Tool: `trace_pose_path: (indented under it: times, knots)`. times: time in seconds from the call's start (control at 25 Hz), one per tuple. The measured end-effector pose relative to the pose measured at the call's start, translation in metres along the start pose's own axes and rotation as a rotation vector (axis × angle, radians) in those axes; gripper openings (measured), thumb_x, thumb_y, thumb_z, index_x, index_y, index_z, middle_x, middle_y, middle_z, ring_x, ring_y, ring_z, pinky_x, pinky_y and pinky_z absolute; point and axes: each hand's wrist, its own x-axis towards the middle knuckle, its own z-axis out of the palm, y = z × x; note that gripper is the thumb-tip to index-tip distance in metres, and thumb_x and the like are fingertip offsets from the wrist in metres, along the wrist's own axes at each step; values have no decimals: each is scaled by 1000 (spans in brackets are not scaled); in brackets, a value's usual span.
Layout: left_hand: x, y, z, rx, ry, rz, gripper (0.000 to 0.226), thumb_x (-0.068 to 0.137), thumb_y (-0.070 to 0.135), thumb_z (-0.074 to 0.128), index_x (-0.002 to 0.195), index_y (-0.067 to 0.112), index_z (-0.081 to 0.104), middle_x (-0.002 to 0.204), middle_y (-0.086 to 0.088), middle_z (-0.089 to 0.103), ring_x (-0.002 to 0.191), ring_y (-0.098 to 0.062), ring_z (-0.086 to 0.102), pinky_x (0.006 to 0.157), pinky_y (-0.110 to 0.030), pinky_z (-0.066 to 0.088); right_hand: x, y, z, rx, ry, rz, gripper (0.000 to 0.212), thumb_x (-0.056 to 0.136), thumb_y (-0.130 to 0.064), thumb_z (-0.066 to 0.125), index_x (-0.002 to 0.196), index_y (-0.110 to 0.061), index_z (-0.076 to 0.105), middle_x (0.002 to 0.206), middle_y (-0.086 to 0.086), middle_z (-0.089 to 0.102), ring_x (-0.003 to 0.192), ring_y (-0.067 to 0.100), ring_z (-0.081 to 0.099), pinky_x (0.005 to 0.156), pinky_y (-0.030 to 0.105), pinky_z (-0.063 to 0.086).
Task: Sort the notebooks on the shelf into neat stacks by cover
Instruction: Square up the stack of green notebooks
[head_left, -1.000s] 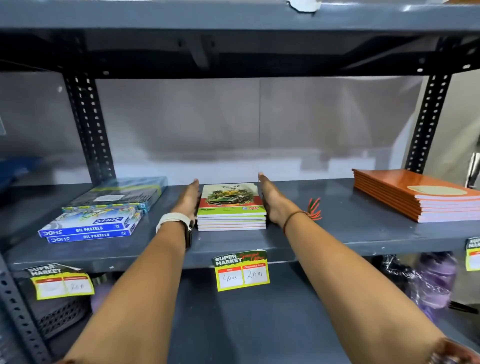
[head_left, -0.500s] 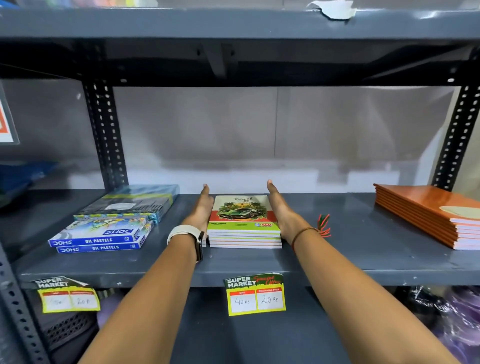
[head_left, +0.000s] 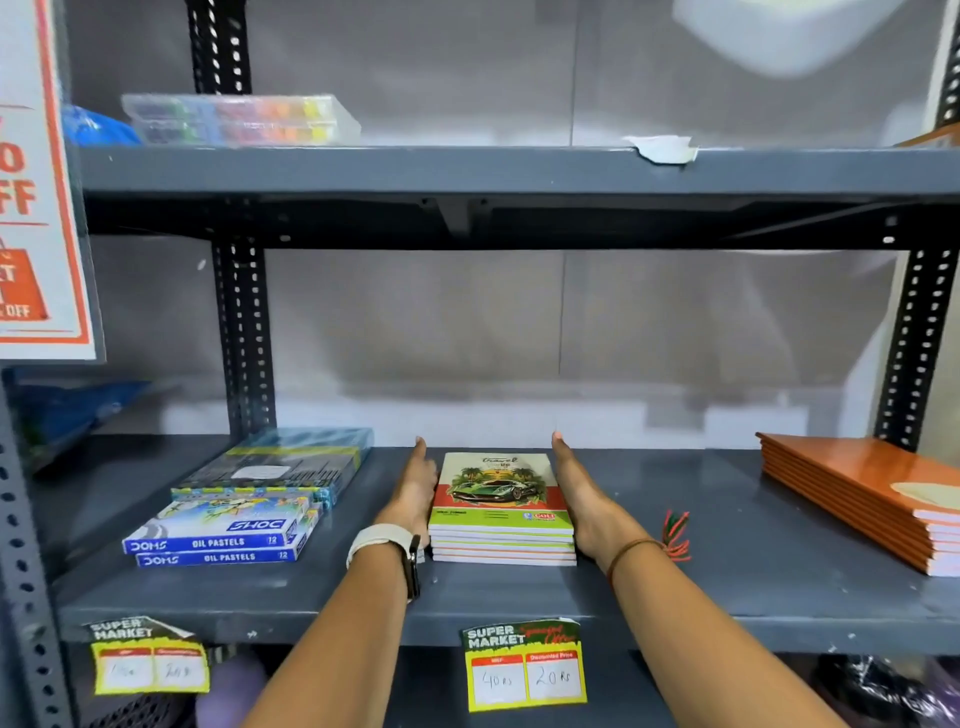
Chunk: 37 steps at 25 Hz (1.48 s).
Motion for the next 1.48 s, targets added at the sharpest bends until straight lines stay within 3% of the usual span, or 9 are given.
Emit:
trace_pose_path:
  times: [0.24,0.4,0.48,0.64,0.72,0.92,1.04,1.12,1.48]
  knots:
    - [-7,-9,-3,-24,-44,-41,73,97,62,17,154,18,16,153,-13,37,121,-38,54,97,-47,40,-6,6,-2,42,17,18,89,74,-85,39,131,-19,57,102,14,76,94,33,73,91,52,54]
    - [10,-14,-2,9,11,-45,73,93,65,24,151,22,26,148,-11,44,127,-37,52,107,-53,39,10,11,-4,-21,100,23,136,26,-103,48,144,-36,40,149,2,47,137,32,44,113,60,29]
    - [10,-13,-1,-2,-7,-41,70,94,63,26,151,22,25,152,-10,39,131,-36,48,108,-52,38,47,20,-17,2,97,-5,141,20,-103,47,145,-39,37,155,-1,39,142,29,36,116,59,22]
    - [-8,-11,1,56,-28,-1,65,99,55,23,151,15,28,153,-9,36,137,-33,42,108,-45,36,21,18,-10,-30,46,3,120,38,-102,47,138,-36,50,147,1,49,138,28,43,116,57,27]
    - [-10,-15,-1,303,48,98,70,96,61,24,150,18,31,155,-8,34,141,-29,36,113,-42,30,7,19,-10,-108,1,-44,111,46,-100,45,137,-37,50,146,0,51,138,27,44,117,53,27]
    - [-24,-39,-31,824,98,348,77,61,88,53,114,34,68,122,9,68,121,-19,58,105,-35,42,-41,21,-27,-402,-88,-201,98,50,-78,76,131,-25,58,131,-4,64,126,18,56,115,41,35]
    - [-19,-50,-47,907,77,321,73,34,70,82,98,36,71,100,18,75,100,-8,69,97,-36,52,-56,27,-43,-584,-130,-300,67,52,-23,92,114,-13,69,110,-2,75,107,14,69,109,38,44]
    - [-19,-52,-50,927,66,310,70,31,61,86,95,37,72,94,19,76,94,-7,71,94,-36,54,-59,31,-46,-664,-59,-347,56,53,-8,90,107,-11,73,105,-1,77,102,14,71,106,37,47]
    - [-35,-48,-42,960,118,369,53,46,50,88,94,33,75,91,18,77,90,-4,71,90,-28,53,-69,31,-39,-619,52,-426,36,65,2,85,93,-18,74,101,0,76,92,11,71,83,16,50]
